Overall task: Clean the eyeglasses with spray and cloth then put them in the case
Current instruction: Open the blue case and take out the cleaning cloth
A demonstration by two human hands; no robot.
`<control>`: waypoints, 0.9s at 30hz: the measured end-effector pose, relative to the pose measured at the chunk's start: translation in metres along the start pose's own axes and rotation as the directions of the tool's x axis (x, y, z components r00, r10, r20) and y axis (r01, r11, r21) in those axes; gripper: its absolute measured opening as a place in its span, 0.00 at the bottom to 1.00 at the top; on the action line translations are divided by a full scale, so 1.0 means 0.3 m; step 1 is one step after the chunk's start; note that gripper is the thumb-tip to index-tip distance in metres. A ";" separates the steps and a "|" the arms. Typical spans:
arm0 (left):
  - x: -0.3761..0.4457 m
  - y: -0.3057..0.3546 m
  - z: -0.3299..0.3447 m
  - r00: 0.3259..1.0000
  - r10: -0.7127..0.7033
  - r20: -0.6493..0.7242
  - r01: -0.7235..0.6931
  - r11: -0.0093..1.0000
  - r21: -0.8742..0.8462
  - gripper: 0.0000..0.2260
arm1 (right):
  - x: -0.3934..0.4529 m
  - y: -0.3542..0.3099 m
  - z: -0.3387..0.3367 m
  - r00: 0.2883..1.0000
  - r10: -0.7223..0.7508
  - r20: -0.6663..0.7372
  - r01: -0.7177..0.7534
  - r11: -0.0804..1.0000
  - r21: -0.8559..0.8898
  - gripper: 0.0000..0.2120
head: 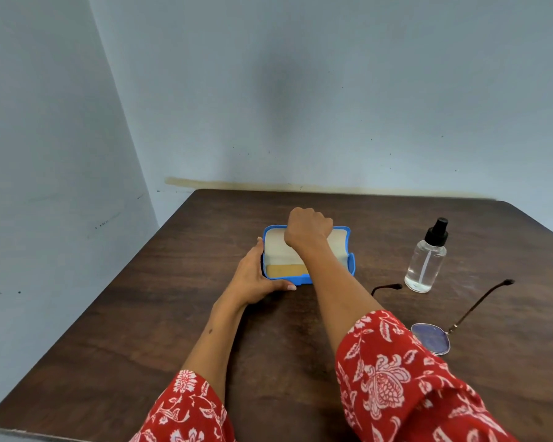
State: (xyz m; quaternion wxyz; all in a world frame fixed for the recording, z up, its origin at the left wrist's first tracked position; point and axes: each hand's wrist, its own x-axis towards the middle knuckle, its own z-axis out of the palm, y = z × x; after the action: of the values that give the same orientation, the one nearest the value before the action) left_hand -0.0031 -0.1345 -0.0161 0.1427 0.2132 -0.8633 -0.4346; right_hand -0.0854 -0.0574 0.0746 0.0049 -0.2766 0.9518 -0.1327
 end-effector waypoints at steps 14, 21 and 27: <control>-0.002 0.004 -0.004 0.999 0.044 -0.026 -0.044 0.999 -0.004 0.50 | -0.196 0.124 -0.052 0.952 0.305 -0.009 -0.300 0.939 0.167 0.14; -0.001 0.003 -0.011 0.999 0.045 -0.021 -0.044 0.999 0.027 0.50 | -0.173 0.139 0.038 0.949 0.314 0.009 -0.312 0.940 0.140 0.15; 0.002 0.003 -0.013 0.999 0.045 -0.019 -0.045 0.998 0.036 0.49 | -0.138 0.145 0.054 0.945 0.325 0.026 -0.326 0.941 0.087 0.15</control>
State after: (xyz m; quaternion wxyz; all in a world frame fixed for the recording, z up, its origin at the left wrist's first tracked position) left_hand -0.0022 -0.1370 -0.0129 0.1572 0.2005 -0.8739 -0.4139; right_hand -0.0717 -0.0044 0.0451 0.0443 -0.1159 0.9774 -0.1712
